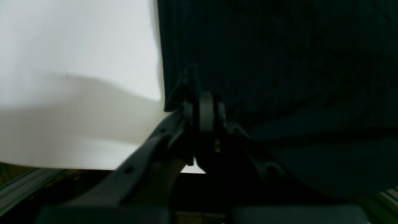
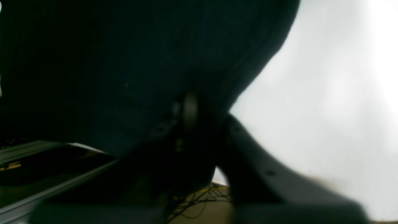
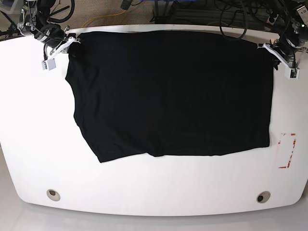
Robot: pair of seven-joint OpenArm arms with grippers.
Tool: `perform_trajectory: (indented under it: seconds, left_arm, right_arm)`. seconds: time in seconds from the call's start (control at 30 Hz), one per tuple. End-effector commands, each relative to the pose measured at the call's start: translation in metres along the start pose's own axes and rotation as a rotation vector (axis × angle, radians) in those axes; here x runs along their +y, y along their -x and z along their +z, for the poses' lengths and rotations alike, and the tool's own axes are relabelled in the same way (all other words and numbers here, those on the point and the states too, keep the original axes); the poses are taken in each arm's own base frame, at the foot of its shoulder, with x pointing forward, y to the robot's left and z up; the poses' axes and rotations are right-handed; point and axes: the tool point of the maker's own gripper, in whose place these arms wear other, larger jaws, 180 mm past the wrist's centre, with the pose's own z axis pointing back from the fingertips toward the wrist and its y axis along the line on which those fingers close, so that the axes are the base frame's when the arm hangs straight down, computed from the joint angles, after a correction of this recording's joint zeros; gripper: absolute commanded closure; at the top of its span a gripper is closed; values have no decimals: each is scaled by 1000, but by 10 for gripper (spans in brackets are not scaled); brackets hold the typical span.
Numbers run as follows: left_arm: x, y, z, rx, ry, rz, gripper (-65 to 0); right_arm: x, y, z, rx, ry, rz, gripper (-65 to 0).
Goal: Fold the T-shirt properly
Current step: 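Drag the shirt back and lay it flat with both grippers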
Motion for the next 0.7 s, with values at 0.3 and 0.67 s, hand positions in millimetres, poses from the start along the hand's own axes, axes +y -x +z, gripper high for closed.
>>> perform_trajectory:
  seconds: [0.3, 0.67]
  left_arm:
    - [3, -10, 4, -31, -12, -22, -1]
    - [4, -11, 4, -34, -13, -27, -1]
  right_arm:
    - [0, 1, 7, -43, 0, -51, -346]
    - [-7, 42, 15, 29, 26, -146, -344]
